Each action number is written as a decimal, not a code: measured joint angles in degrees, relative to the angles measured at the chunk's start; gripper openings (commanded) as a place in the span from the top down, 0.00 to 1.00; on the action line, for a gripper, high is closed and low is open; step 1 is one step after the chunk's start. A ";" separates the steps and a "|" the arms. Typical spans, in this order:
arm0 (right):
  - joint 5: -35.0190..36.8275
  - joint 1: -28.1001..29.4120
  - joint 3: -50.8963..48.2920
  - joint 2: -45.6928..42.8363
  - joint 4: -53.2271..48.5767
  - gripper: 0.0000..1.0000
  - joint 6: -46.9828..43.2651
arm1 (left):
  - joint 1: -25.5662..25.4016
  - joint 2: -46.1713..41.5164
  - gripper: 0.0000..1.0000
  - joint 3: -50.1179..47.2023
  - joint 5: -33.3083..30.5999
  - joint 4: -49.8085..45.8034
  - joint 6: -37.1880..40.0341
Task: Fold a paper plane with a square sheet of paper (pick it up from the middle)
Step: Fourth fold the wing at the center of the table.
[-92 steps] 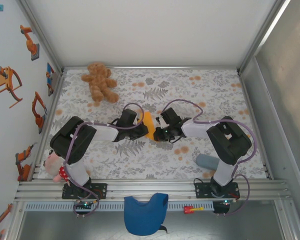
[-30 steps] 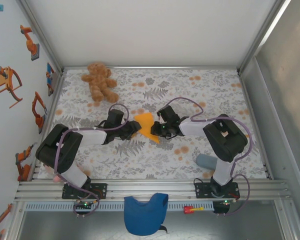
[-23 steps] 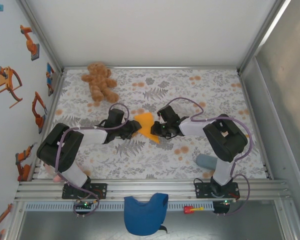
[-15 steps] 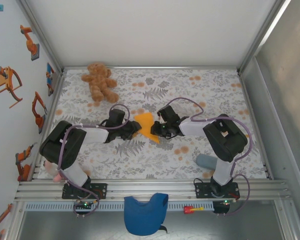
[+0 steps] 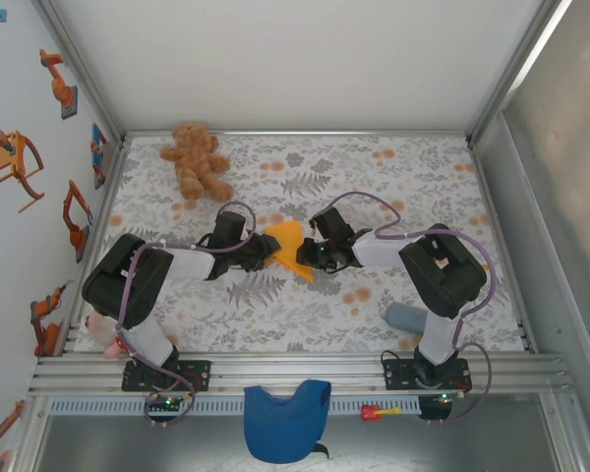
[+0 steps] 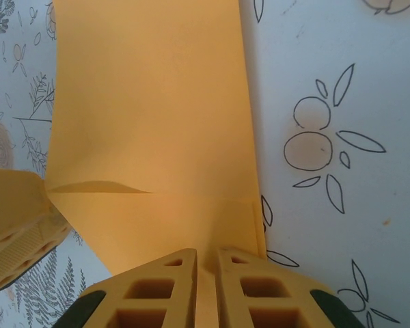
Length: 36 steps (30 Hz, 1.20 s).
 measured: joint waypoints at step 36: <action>9.62 1.55 -0.63 -11.67 -1.60 0.67 -13.62 | 2.69 1.51 0.96 7.06 5.66 -10.08 4.59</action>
